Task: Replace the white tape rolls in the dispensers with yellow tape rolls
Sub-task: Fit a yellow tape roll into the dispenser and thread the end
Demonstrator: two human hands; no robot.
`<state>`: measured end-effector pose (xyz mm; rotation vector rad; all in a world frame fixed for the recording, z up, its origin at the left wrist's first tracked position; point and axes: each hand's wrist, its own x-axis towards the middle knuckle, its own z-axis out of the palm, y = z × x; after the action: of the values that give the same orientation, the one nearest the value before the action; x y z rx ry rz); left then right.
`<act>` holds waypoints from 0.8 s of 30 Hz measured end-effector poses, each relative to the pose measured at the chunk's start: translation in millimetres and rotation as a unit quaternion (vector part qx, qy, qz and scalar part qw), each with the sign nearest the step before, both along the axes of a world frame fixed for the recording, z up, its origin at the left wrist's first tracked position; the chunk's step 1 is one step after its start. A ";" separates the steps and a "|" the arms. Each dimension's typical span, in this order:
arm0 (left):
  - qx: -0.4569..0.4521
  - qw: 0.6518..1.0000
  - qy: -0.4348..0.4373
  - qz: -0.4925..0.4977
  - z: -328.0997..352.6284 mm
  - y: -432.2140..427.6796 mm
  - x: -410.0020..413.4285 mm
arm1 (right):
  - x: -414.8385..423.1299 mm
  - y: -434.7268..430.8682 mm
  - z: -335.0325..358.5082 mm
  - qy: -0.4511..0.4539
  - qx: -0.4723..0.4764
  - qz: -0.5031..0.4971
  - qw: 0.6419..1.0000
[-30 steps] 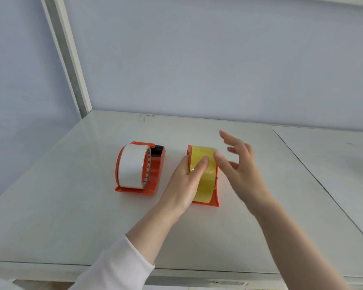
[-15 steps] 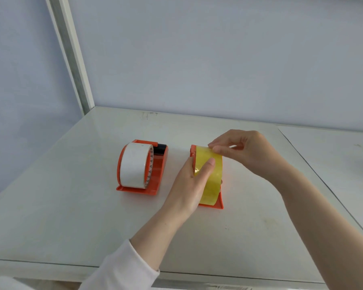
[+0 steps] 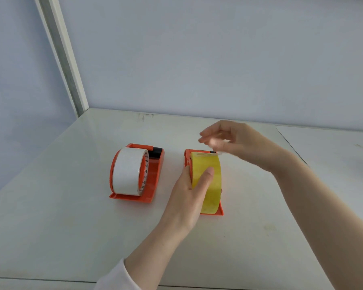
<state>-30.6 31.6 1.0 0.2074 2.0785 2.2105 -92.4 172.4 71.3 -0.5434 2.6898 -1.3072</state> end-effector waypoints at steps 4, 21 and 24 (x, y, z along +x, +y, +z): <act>-0.001 1.000 0.003 0.008 0.1 2.2 0.9 | 9.8 4.9 1.0 -0.017 0.046 0.025 0.998; 0.040 0.983 -0.152 -0.098 23.3 -5.0 -0.8 | -29.9 -10.8 -10.3 -0.076 -0.187 -0.185 0.962; 0.035 0.986 -0.129 -0.097 21.3 -4.9 3.0 | -38.2 -4.6 -11.2 -0.128 -0.218 -0.215 0.943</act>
<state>-27.6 26.7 22.3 0.1158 1.7693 2.0718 -130.6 167.7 60.1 0.2022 2.3806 -1.9462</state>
